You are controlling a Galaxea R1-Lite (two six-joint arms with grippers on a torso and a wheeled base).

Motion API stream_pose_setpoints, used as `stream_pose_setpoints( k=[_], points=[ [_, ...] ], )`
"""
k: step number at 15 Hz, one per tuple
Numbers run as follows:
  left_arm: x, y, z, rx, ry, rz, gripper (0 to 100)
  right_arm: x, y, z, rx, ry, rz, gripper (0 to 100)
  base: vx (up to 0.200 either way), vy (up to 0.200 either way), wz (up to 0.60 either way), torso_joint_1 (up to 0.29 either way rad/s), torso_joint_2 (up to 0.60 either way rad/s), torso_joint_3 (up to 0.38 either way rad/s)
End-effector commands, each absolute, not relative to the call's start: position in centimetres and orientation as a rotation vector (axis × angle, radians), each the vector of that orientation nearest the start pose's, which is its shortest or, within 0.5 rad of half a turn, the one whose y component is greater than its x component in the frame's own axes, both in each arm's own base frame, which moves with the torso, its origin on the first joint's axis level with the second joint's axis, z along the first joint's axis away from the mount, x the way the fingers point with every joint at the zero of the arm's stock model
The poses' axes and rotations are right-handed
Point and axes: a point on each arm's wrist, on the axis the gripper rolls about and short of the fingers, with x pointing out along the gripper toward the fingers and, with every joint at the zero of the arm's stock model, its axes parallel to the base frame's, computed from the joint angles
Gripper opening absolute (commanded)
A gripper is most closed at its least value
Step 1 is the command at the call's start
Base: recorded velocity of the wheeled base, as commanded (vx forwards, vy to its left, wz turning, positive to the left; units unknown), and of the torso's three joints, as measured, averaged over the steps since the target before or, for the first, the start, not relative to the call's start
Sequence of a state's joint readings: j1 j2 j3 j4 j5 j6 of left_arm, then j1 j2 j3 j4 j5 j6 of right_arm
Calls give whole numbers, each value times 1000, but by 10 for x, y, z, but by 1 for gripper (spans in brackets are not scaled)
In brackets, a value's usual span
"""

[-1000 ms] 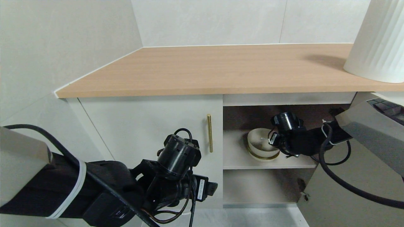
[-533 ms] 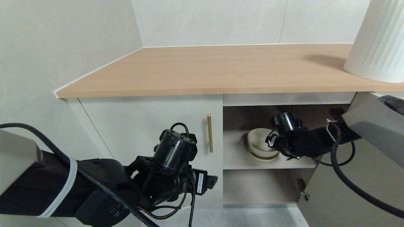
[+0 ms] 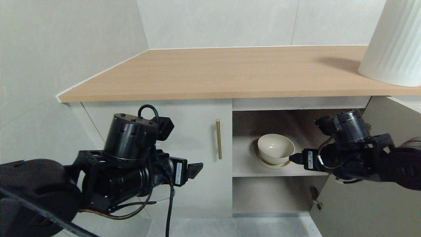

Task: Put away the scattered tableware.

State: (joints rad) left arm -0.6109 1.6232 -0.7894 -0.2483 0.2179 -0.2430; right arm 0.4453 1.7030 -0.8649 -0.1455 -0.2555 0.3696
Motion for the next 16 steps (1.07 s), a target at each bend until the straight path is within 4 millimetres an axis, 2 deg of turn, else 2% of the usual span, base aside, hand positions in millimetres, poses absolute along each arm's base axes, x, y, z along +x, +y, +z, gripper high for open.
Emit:
stream_pose_setpoints(
  k=[1, 3, 5, 11, 16],
  points=[
    [203, -124, 184, 19, 499, -276, 100, 202, 113, 182, 56, 653, 177, 100, 0, 0, 0, 0, 0, 0],
    [196, -115, 181, 17, 505, -259, 100, 193, 110, 185, 43, 678, 177, 100, 0, 0, 0, 0, 0, 0],
    [195, -110, 172, 24, 532, -247, 100, 191, 108, 179, 37, 697, 170, 100, 0, 0, 0, 0, 0, 0],
    [210, -132, 148, 83, 595, -275, 100, 192, 112, 185, 80, 702, 230, 100, 0, 0, 0, 0, 0, 0],
    [208, -135, 149, 81, 592, -289, 100, 192, 112, 185, 83, 702, 231, 100, -200, 0, 0, 1, 0, 2]
  ],
)
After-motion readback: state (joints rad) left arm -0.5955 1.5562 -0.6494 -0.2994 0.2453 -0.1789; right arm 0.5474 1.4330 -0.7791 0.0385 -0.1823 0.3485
